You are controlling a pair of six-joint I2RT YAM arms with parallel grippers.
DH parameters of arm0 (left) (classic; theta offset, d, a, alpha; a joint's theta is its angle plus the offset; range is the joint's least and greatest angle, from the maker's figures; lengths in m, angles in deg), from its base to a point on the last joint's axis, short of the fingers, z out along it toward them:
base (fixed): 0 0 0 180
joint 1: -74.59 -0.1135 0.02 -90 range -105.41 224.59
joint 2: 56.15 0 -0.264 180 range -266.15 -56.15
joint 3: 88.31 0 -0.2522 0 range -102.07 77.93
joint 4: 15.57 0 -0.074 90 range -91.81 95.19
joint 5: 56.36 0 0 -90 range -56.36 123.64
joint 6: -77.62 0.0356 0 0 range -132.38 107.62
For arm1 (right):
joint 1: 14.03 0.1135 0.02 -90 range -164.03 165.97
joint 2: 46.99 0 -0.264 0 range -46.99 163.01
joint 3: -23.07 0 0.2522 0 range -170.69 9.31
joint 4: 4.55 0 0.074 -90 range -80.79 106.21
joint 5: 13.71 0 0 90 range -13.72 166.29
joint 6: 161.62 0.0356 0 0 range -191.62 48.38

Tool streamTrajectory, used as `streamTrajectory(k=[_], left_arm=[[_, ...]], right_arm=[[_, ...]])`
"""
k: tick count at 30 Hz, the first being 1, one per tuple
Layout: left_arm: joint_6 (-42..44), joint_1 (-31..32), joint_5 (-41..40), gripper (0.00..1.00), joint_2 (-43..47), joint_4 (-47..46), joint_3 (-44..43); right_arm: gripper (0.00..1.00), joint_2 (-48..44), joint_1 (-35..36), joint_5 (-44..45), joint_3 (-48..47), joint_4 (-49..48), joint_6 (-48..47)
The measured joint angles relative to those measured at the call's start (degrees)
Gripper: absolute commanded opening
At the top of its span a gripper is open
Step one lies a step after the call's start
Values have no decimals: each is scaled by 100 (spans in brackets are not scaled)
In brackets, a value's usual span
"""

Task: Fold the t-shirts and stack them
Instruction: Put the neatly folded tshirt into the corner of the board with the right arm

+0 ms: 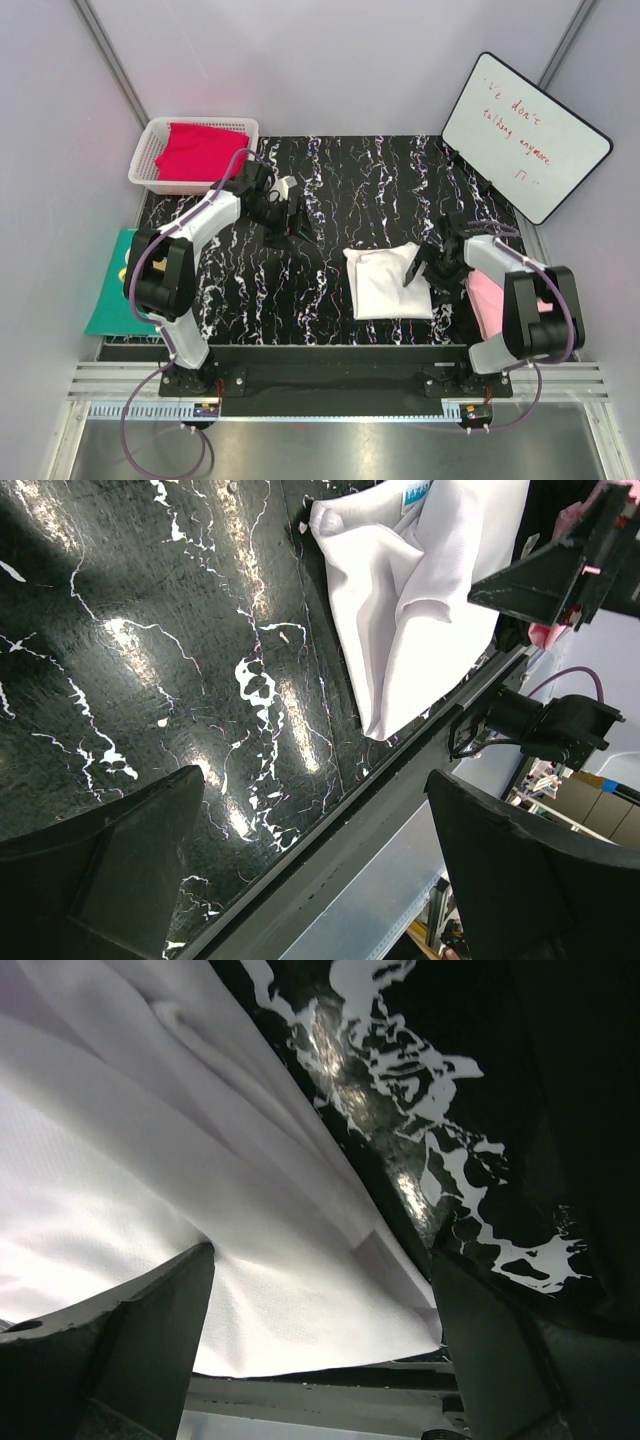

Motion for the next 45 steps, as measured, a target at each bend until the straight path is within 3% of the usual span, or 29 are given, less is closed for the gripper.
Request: streamTrajectory(k=[5, 9, 10, 13, 16, 20, 28, 38, 45], left_arm=[[-2, 0, 0, 99, 13, 2, 0], [-2, 0, -2, 99, 85, 0, 15], [-2, 0, -2, 99, 109, 0, 28], [-4, 0, -4, 99, 170, 4, 48], [-7, 0, -7, 99, 205, 4, 63], [-28, 0, -13, 99, 208, 7, 66], [-33, 0, -17, 99, 208, 59, 46], [24, 0, 0, 99, 208, 144, -122], [195, 0, 107, 99, 186, 197, -125]], right_arm=[[90, 680, 0, -55, -553, 317, -11], [60, 977, -20, -192, -782, 374, -76], [47, 1067, -31, -256, -846, 372, -92], [27, 1296, -31, -599, -966, 170, -149], [12, 1587, 35, -1010, -1137, -138, -199], [0, 1770, 258, -1211, -1309, -433, -310], [0, 1458, 361, -699, -1456, -125, -713], [0, -144, 337, 17, -1626, 1056, -789], [0, -627, 103, 638, -1943, 2085, -612]])
